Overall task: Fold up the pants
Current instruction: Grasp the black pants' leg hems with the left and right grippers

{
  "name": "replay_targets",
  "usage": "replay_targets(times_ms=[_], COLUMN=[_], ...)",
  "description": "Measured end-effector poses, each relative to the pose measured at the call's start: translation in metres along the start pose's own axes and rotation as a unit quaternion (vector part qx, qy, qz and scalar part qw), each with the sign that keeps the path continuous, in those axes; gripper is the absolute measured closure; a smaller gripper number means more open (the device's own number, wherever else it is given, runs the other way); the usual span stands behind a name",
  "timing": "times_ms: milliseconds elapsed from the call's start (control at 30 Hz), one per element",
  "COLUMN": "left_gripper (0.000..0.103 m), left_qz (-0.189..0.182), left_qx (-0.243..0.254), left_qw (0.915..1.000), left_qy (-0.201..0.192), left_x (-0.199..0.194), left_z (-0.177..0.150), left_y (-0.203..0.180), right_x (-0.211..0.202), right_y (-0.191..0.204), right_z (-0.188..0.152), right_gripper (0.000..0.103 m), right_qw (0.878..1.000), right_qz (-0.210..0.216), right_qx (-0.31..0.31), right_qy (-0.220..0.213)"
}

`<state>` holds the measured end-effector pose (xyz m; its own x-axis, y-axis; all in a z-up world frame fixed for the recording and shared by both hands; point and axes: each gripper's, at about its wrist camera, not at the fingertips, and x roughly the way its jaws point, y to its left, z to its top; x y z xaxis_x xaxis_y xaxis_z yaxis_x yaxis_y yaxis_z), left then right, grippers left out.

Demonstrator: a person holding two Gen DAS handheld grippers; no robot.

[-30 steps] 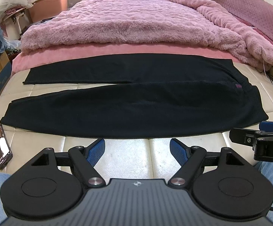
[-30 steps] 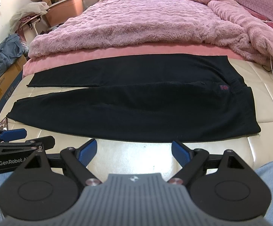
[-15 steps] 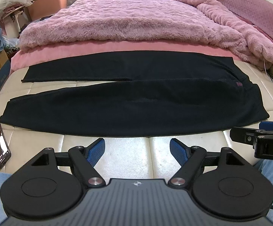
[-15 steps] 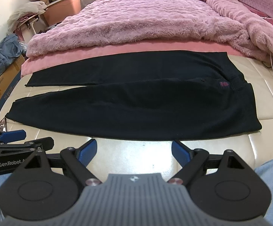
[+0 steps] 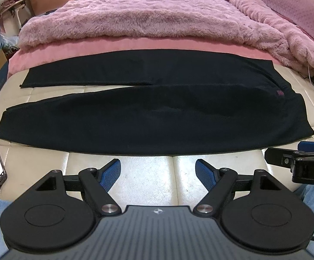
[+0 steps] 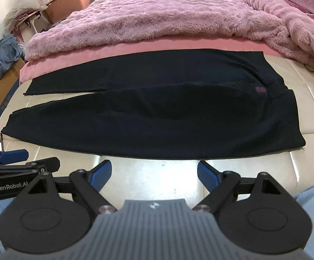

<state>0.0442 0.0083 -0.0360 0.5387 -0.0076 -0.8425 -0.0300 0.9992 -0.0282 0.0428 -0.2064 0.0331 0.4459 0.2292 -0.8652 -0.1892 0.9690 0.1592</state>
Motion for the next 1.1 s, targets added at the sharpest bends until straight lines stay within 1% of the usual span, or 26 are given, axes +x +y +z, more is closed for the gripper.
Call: replay_targets(times_ms=[100, 167, 233, 267, 333, 367, 400, 467, 500, 567, 633, 667, 733, 833, 867, 933, 967, 1033, 1067, 1100], left_gripper=[0.012, 0.013, 0.019, 0.025, 0.029, 0.033, 0.039, 0.045, 0.047, 0.05, 0.05, 0.05, 0.05, 0.05, 0.05, 0.05, 0.05, 0.05, 0.05, 0.05], left_qz=[-0.003, -0.012, -0.003, 0.001, 0.006, 0.011, 0.017, 0.027, 0.026, 0.027, 0.025, 0.025, 0.029, 0.053, 0.065, 0.089, 0.101, 0.123, 0.132, 0.138], left_qx=[-0.003, 0.002, 0.016, 0.028, 0.063, 0.083, 0.105, 0.157, 0.18, 0.226, 0.279, 0.299, 0.34, 0.376, 0.384, 0.4, 0.408, 0.418, 0.426, 0.43], left_qw=[1.0, 0.9998, 0.9994, 0.9989, 0.9966, 0.9947, 0.9924, 0.9852, 0.9814, 0.9724, 0.9594, 0.9536, 0.94, 0.9249, 0.9209, 0.9114, 0.9066, 0.8985, 0.8936, 0.8909], left_qy=[0.003, -0.013, -0.03, -0.039, -0.053, -0.059, -0.061, -0.063, -0.062, -0.05, -0.035, -0.027, -0.006, 0.016, 0.024, 0.035, 0.04, 0.052, 0.051, 0.05], left_x=[0.008, 0.012, 0.017, 0.02, 0.027, 0.031, 0.034, 0.042, 0.046, 0.053, 0.061, 0.065, 0.073, 0.084, 0.088, 0.093, 0.096, 0.102, 0.104, 0.106], left_z=[0.004, 0.006, 0.008, 0.01, 0.012, 0.013, 0.013, 0.011, 0.01, 0.007, 0.002, -0.002, -0.01, -0.021, -0.024, -0.028, -0.03, -0.033, -0.034, -0.036], left_y=[0.003, 0.007, 0.012, 0.013, 0.018, 0.022, 0.025, 0.032, 0.037, 0.044, 0.049, 0.052, 0.055, 0.063, 0.066, 0.069, 0.072, 0.076, 0.076, 0.076], right_x=[0.009, 0.015, 0.02, 0.023, 0.026, 0.028, 0.029, 0.034, 0.037, 0.046, 0.053, 0.057, 0.065, 0.078, 0.081, 0.087, 0.089, 0.092, 0.094, 0.095], right_y=[-0.001, -0.004, -0.009, -0.013, -0.025, -0.032, -0.04, -0.056, -0.065, -0.083, -0.1, -0.107, -0.12, -0.134, -0.139, -0.145, -0.149, -0.16, -0.166, -0.171], right_z=[0.003, 0.006, 0.01, 0.012, 0.016, 0.018, 0.02, 0.025, 0.028, 0.034, 0.037, 0.038, 0.039, 0.037, 0.034, 0.029, 0.026, 0.016, 0.013, 0.009], right_gripper=[0.021, 0.021, 0.021, 0.021, 0.021, 0.021, 0.021, 0.021, 0.021, 0.022, 0.032, 0.035, 0.049, 0.058, 0.058, 0.058, 0.058, 0.058, 0.058, 0.058], right_qw=[1.0, 1.0, 1.0, 1.0, 0.999, 0.998, 0.997, 0.994, 0.993, 0.99, 0.985, 0.982, 0.974, 0.959, 0.953, 0.937, 0.927, 0.911, 0.902, 0.893], right_qz=[-0.001, -0.001, -0.001, -0.004, -0.006, -0.004, -0.004, -0.007, -0.01, -0.025, -0.031, -0.034, -0.039, -0.044, -0.044, -0.054, -0.063, -0.074, -0.083, -0.091], right_qx=[0.001, -0.002, -0.009, -0.014, -0.027, -0.038, -0.049, -0.074, -0.088, -0.123, -0.157, -0.174, -0.219, -0.28, -0.299, -0.345, -0.37, -0.404, -0.421, -0.437], right_qy=[0.009, 0.011, 0.004, -0.004, -0.029, -0.043, -0.056, -0.074, -0.078, -0.069, -0.065, -0.062, -0.045, -0.013, -0.004, 0.013, 0.021, 0.039, 0.048, 0.055])
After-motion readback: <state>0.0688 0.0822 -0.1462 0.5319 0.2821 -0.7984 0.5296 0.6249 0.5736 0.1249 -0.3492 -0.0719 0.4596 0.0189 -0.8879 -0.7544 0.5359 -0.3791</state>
